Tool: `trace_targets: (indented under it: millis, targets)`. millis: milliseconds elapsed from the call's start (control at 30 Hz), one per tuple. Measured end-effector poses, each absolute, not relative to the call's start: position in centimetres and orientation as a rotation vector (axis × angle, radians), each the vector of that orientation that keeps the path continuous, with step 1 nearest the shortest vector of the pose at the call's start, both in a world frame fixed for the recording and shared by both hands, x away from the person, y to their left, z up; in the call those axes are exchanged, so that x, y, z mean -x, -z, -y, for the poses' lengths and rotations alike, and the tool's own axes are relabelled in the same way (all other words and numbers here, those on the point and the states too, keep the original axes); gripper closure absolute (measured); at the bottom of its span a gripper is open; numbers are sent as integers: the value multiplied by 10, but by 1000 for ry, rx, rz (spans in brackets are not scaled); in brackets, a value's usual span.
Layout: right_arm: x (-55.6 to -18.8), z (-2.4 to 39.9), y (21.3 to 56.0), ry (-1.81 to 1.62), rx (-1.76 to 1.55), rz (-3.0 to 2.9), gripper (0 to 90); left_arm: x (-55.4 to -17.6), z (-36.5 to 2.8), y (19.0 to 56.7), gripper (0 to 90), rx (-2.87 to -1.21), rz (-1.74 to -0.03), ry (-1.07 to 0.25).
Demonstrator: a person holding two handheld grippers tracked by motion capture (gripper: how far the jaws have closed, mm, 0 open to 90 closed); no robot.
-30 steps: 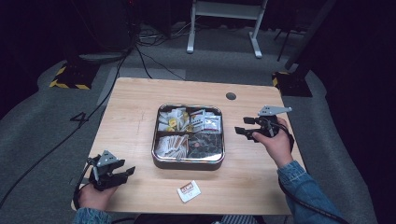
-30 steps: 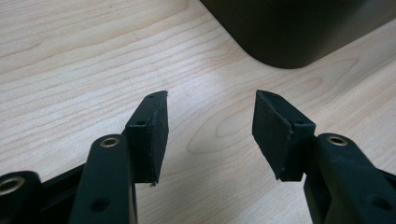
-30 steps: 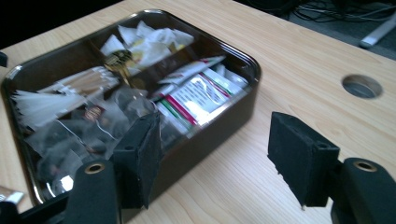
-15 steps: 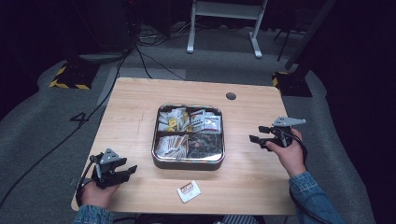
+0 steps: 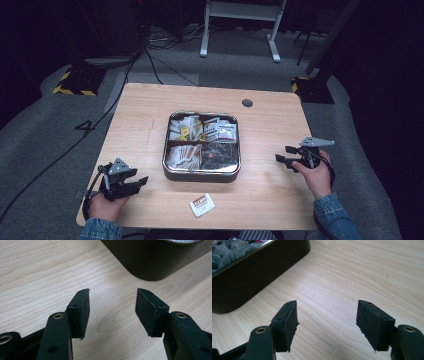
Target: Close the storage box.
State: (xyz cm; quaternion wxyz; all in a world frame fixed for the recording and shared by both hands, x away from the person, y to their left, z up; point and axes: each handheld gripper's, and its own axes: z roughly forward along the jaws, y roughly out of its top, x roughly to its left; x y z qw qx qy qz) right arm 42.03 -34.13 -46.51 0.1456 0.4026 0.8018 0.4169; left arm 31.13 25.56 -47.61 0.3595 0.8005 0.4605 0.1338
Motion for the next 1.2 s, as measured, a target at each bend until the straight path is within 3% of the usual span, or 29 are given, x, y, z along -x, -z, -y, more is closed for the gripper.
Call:
trace_targets:
  millis: [867, 1100, 1200]
  targets:
    - [-405, 338, 498, -1079, -1080, -2406, 286, -317, -251, 482, 446, -2103, -1196, -279]
    - [-403, 333, 501, -1048, -1069, -2408, 225, -319, -250, 484, 442, -2114, -1202, -259]
    - [-402, 330, 504, -1034, -1036, -2402, 139, -319, -250, 484, 442, -2116, -1202, -253]
